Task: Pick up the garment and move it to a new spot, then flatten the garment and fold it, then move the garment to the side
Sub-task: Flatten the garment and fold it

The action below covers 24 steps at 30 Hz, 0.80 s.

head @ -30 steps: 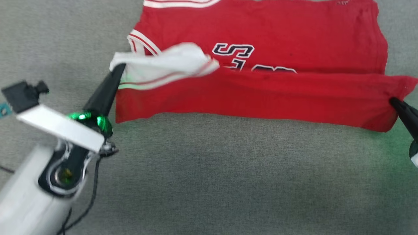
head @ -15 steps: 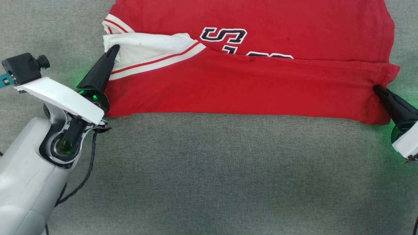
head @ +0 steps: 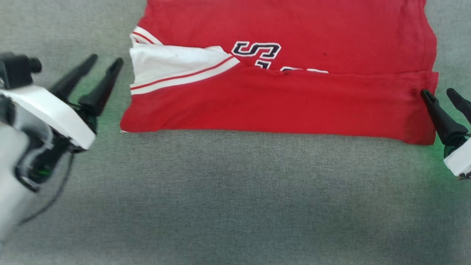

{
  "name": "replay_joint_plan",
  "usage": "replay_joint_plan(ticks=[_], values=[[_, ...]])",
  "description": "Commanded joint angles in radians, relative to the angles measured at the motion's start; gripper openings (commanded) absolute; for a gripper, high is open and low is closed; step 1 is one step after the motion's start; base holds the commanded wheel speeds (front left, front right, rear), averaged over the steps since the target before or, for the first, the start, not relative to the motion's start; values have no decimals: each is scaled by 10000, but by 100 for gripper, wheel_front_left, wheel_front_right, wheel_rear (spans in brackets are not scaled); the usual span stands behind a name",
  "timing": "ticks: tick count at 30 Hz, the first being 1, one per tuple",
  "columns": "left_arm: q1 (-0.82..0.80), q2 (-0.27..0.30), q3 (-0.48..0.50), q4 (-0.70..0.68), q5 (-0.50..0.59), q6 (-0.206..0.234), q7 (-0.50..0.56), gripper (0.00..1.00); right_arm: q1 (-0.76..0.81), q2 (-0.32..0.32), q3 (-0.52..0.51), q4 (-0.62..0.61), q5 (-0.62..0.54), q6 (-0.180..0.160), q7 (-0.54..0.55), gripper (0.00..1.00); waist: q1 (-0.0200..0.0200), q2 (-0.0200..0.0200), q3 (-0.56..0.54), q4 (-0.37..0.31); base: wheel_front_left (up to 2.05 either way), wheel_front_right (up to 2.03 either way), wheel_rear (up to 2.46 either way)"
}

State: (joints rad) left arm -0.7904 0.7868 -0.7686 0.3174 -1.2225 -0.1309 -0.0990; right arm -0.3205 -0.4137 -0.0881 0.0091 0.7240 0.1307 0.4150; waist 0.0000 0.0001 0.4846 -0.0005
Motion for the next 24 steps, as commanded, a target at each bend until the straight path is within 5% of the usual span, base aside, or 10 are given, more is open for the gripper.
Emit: replay_joint_plan(ticks=[1,6,14,19,24], values=[[-127,102,-44,-63,110,14,87,100,55,-12,32,-22,-72,-1,-56,100,0,-1,-184,107,0,0,0],[-652,1007,-651,-1120,384,238,2066,100,249,-96,96,-417,-187,-3,-92,100,0,-1,-542,255,0,0,0],[-624,1744,-1542,-3118,-1009,1290,6094,100,278,-5,207,-857,-258,-1,70,100,0,-1,-564,86,0,0,0],[-556,1422,-1768,-2972,-1238,1787,6619,100,299,39,230,-1017,-290,-1,131,100,0,-1,-369,-185,0,0,0],[-671,921,-1897,-1857,-1437,1766,6929,100,212,62,129,-1239,-348,-1,210,100,0,-1,-173,-414,0,0,0]])
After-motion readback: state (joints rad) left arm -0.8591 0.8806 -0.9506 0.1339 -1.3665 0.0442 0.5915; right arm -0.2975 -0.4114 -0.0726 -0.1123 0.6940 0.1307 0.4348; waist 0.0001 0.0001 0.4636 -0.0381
